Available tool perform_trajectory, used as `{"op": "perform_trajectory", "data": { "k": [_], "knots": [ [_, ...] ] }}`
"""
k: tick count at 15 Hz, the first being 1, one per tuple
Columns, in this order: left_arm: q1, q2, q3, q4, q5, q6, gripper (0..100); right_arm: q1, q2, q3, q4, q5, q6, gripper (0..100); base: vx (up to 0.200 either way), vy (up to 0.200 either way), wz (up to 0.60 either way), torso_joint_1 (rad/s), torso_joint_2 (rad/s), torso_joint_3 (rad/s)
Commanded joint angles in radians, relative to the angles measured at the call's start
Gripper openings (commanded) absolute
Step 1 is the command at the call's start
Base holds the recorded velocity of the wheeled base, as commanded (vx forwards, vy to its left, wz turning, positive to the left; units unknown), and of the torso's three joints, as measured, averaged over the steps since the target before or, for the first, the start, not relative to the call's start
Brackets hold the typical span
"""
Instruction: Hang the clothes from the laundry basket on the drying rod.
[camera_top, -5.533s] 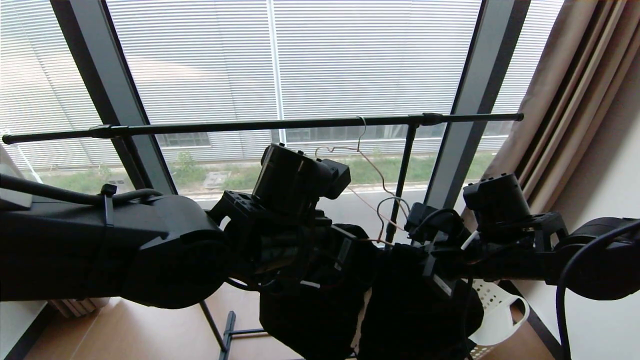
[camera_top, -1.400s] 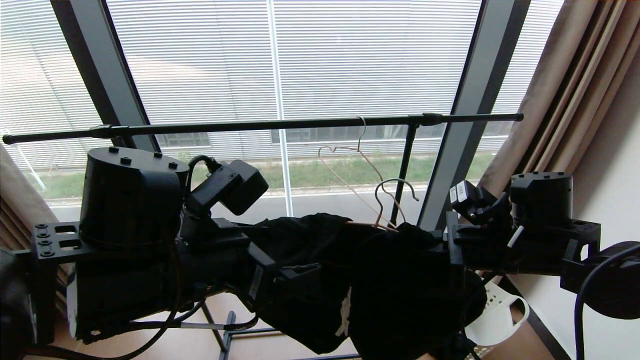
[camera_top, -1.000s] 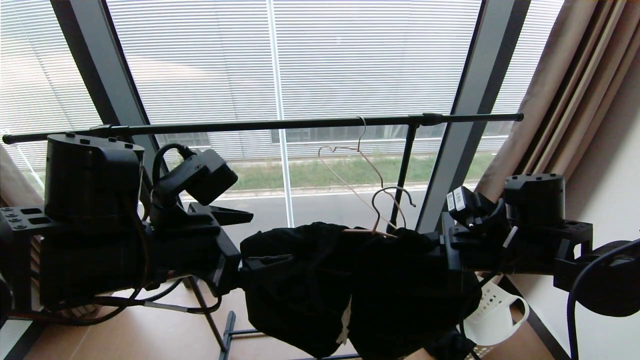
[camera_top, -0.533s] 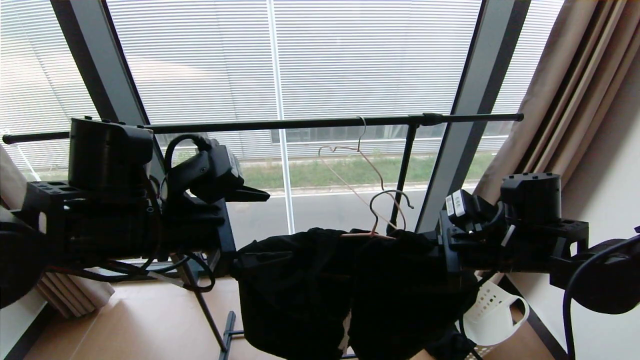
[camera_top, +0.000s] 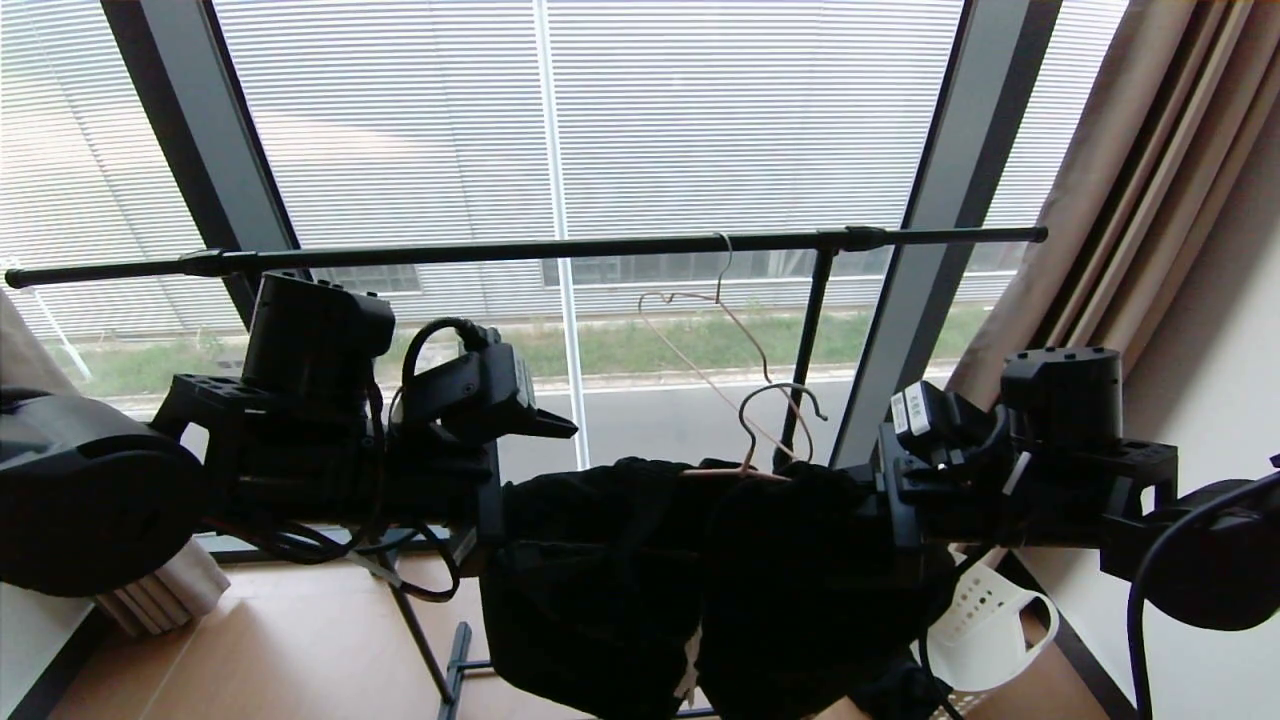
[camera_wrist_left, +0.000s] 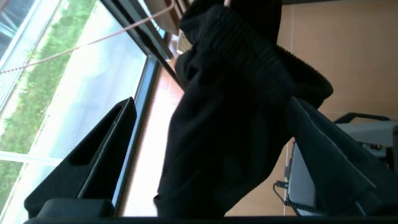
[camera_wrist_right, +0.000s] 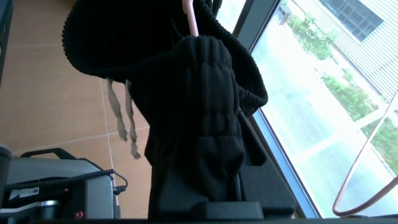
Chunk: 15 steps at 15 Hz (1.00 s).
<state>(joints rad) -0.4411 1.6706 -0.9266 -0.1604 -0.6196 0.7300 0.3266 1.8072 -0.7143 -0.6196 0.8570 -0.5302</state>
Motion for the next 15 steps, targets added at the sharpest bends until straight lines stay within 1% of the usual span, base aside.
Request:
{"op": "perform_trajectory", "data": {
  "k": [1,3,4,6,11,14,15],
  "knots": [
    [-0.001,0.043,-0.001,-0.001,0.000,0.002,100,0.005,-0.009,0.004,0.000,0.000,-0.001,0,0.000,0.000,0.00,0.000,0.00,0.000],
    [-0.002,0.049,-0.003,-0.002,0.000,0.002,100,0.011,-0.014,0.007,0.001,0.000,0.001,0,0.000,0.000,0.00,0.000,0.00,0.000],
    [-0.021,0.064,-0.006,-0.005,0.001,0.000,100,0.023,-0.019,0.007,0.003,0.002,0.004,0,0.000,0.000,0.00,0.000,0.00,0.000],
    [-0.030,0.080,-0.008,-0.007,0.003,0.000,100,0.042,-0.019,0.013,0.000,0.000,0.006,0,0.000,0.000,0.00,0.000,0.00,0.000],
    [-0.047,0.103,-0.017,-0.005,0.006,-0.001,100,0.051,-0.037,0.021,0.000,0.010,0.007,0,0.000,0.000,0.00,0.000,0.00,0.000],
    [-0.047,0.113,-0.015,-0.005,0.018,-0.003,100,0.052,-0.060,0.033,-0.002,0.045,0.009,0,0.000,0.000,0.00,0.000,0.00,0.000],
    [-0.047,0.113,-0.014,-0.005,0.021,-0.003,100,0.052,-0.063,0.036,-0.002,0.045,0.009,0,0.000,0.000,0.00,0.000,0.00,0.000]
  ]
}}
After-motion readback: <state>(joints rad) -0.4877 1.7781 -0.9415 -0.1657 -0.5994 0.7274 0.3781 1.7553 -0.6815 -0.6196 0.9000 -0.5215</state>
